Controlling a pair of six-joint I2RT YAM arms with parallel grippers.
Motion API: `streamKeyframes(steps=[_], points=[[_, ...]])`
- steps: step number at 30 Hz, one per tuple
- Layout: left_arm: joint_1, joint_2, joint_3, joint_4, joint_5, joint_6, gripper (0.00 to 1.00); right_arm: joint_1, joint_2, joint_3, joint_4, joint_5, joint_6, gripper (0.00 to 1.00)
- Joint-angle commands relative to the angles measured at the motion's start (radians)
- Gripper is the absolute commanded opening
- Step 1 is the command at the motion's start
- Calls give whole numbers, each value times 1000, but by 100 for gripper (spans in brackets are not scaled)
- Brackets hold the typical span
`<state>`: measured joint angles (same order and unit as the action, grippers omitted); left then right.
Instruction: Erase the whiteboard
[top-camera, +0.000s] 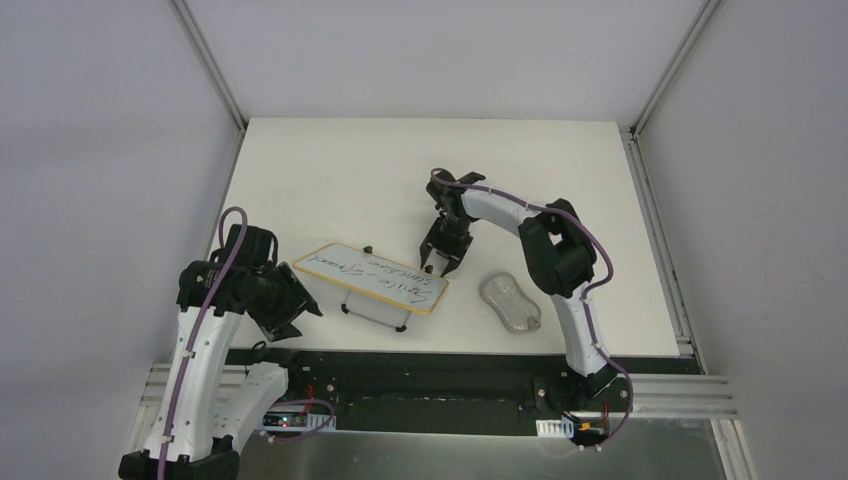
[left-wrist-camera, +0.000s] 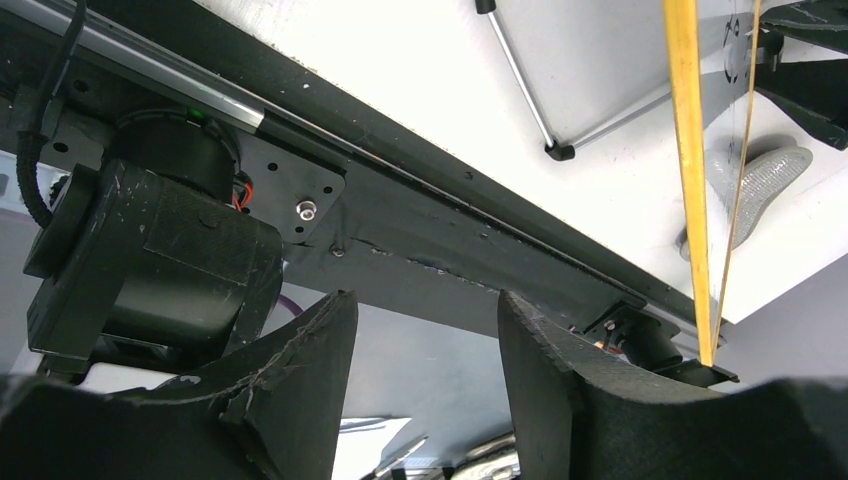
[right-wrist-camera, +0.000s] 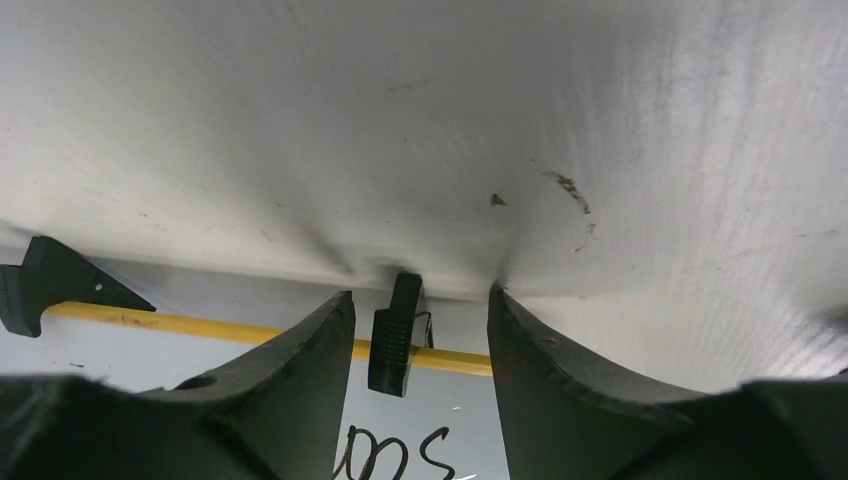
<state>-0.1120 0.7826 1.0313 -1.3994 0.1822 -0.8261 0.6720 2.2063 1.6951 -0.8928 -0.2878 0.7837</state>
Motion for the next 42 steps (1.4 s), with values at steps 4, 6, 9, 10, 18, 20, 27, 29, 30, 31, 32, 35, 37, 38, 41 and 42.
streamKeyframes(steps=[4,6,9,10,18,20,27,29,30,31,32,35,37,38,41,42], points=[[-5,12,26,-17,-6,11,56,5,8,52,-97,70,96,41],[-5,12,29,-18,-6,10,56,3,15,59,-104,66,112,38],[-5,12,38,-23,-11,13,56,-3,24,65,-100,42,134,38],[-5,13,40,-26,-12,14,56,-6,26,67,-96,33,142,38],[-5,23,71,-35,-22,23,57,-28,31,27,-53,-60,204,31],[-5,28,78,-37,-23,26,57,-27,27,20,-45,-69,217,30],[-5,31,80,-30,-24,20,58,-29,30,-7,-32,-98,247,30],[-5,30,81,-27,-23,16,57,-28,33,-13,-23,-115,258,28],[-5,30,82,-27,-24,15,58,-29,32,-12,-23,-114,258,27],[-5,30,84,-25,-25,13,58,-30,31,-12,-23,-110,260,27],[-5,29,85,-25,-28,10,58,-33,28,-12,-23,-108,261,27],[-5,22,85,-20,-30,1,58,-49,19,-37,-18,-110,271,21],[-5,16,80,-19,-32,-6,58,-61,12,-70,2,-131,288,18],[-5,13,78,-17,-33,-10,58,-69,7,-88,13,-141,295,15],[-5,1,71,-12,-36,-23,58,-83,-20,-133,51,-146,320,12],[-5,-1,71,-11,-34,-26,58,-88,-30,-146,63,-144,328,11]])
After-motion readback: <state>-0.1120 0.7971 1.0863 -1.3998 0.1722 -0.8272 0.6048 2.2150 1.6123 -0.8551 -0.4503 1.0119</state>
